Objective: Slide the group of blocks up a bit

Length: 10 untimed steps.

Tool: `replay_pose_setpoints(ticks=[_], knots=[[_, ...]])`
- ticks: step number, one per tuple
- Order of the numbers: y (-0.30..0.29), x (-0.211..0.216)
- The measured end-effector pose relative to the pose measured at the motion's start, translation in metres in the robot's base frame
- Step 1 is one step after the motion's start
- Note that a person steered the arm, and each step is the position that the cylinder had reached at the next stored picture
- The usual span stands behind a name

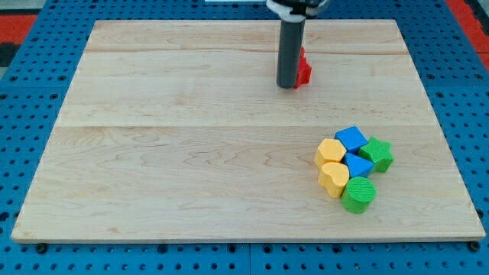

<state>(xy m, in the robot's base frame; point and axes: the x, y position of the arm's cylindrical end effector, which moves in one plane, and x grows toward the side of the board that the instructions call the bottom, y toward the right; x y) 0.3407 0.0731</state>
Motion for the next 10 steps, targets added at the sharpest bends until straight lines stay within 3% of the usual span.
replay_pose_setpoints(ticks=[2,3,8,9,10], knots=[[0.018,-0.041],[0.016,-0.034],[-0.029,0.192],[-0.021,0.222],[0.025,0.227]])
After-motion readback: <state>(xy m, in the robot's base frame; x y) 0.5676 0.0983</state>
